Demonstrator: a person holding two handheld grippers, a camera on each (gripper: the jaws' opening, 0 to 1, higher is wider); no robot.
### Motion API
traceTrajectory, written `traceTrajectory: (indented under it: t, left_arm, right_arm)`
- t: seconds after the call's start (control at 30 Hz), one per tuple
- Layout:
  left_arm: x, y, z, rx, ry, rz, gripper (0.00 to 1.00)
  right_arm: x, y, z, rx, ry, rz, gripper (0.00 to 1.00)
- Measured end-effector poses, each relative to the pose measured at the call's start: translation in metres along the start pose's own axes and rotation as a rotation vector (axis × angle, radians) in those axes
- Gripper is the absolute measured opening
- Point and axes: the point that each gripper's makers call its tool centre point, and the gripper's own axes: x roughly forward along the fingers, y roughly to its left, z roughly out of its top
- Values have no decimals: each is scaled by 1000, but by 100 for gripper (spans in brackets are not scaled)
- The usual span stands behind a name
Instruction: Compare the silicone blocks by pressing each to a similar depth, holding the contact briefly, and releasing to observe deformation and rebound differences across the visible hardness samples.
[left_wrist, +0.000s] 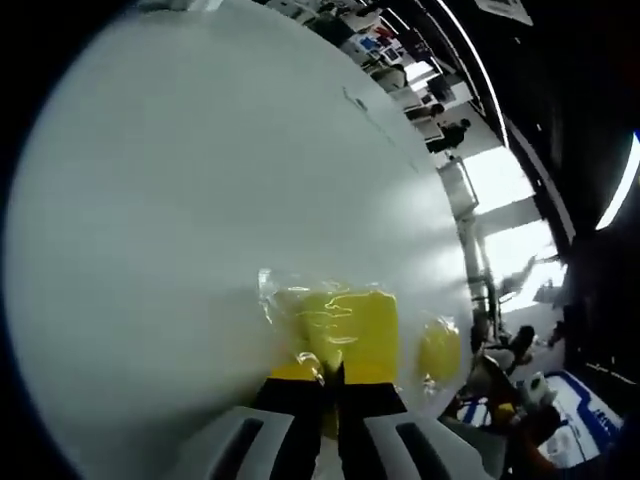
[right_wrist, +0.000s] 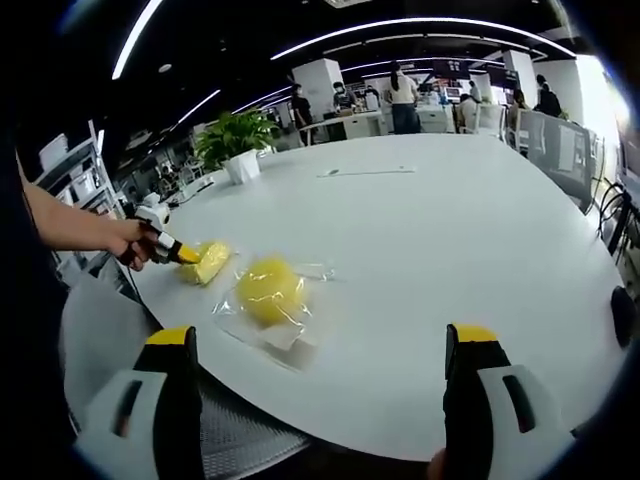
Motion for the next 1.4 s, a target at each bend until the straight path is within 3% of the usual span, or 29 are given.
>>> traceTrajectory:
  t: [0.07, 0.37, 0.53, 0.67, 0.8, 1.0, 1.2, 1.4]
  left_arm:
    - [-2, 4, 0, -46, -27, -15, 2]
    - [-5, 0, -1, -68, -55, -60, 3]
    - [-11, -19, 19, -81, -126, -153, 3]
    - [-13, -26, 27, -49, -139, -160, 3]
    - [-18, -40, 25, 46, -139, -168, 3]
    - [-30, -59, 36, 162, -200, -192, 3]
    - [-51, -89, 51, 412, -294, -214, 3]
    - [-76, -121, 61, 516, -384, -253, 3]
  right_arm:
    - [-3, -2, -1, 2, 2, -4, 96]
    - [-3, -1, 1, -7, 2, -4, 96]
    - [-2, 3, 7, -11, -8, 4, 96]
    - [-3, 3, 8, -9, -13, 3, 96]
    - [-4, 3, 10, -10, -16, 3, 96]
    - [-6, 5, 18, -20, -26, 7, 96]
    - [-9, 13, 45, -24, -78, 40, 96]
    - [-9, 23, 77, -84, -104, 78, 96]
